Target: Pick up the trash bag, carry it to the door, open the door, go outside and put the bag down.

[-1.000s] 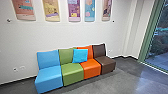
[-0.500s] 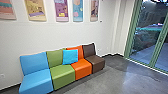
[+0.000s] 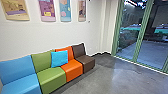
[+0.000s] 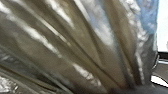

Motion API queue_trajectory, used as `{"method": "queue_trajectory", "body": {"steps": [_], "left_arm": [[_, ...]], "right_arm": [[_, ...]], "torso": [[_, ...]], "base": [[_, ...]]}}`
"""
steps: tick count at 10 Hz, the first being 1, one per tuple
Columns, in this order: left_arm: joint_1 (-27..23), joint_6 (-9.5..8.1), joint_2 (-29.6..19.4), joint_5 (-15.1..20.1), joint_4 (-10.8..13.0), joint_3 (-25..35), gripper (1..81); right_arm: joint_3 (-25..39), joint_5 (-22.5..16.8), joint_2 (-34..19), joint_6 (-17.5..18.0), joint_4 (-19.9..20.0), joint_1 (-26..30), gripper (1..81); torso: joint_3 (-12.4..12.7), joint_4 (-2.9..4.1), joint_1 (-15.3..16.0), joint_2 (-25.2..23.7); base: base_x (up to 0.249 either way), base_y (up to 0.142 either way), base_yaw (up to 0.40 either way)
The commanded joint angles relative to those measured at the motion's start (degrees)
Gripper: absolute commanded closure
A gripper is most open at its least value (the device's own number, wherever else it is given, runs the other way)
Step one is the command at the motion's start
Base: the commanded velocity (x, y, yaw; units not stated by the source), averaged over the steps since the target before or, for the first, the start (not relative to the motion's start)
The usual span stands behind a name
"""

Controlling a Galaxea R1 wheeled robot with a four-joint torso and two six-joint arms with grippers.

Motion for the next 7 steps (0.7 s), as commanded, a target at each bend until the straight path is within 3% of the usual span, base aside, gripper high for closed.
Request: {"method": "queue_trajectory", "body": {"steps": [1, 7], "left_arm": [[-3.14, 0.09, 0.32, 3.13, -0.32, -0.71, 81.1], [-3.15, 0.08, 0.50, 2.68, -0.23, -0.80, 81.1]], "right_arm": [[-2.64, -2.61, 1.58, 0.21, 0.21, 2.95, 1.0], [-3.70, -2.60, 2.99, -0.49, -1.46, 2.77, 1.0]], "torso": [[0.00, 0.00, 0.00, 0.00], [0.00, 0.00, 0.00, 0.00]], "base": [[0.000, 0.000, -0.340], [0.000, 0.000, -0.341]]}}
